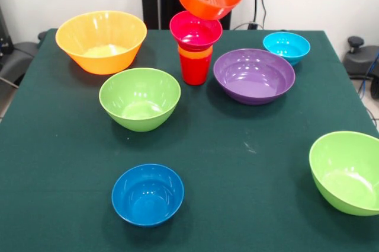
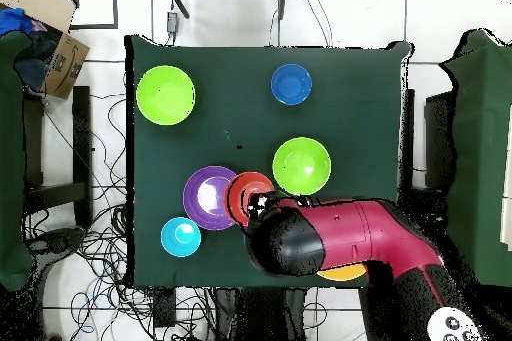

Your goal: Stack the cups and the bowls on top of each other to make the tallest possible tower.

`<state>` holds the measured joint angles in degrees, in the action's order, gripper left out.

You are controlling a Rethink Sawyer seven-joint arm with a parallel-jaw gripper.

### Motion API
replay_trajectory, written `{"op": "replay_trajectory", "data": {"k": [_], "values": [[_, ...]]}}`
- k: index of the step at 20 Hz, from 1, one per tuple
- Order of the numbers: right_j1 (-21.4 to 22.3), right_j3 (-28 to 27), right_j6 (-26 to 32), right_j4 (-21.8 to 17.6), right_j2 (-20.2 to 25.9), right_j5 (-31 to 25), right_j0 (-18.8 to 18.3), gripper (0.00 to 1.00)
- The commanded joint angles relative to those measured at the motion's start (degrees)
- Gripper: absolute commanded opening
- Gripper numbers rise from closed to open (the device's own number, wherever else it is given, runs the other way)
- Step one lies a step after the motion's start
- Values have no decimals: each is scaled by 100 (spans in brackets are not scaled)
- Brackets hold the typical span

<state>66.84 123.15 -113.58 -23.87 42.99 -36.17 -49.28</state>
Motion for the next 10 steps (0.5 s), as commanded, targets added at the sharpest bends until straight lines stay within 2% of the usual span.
{"op": "replay_trajectory", "data": {"k": [1,10], "values": [[-385,422,1184,-523,550,254,-58,0],[-622,405,930,-785,622,413,-69,0]]}}
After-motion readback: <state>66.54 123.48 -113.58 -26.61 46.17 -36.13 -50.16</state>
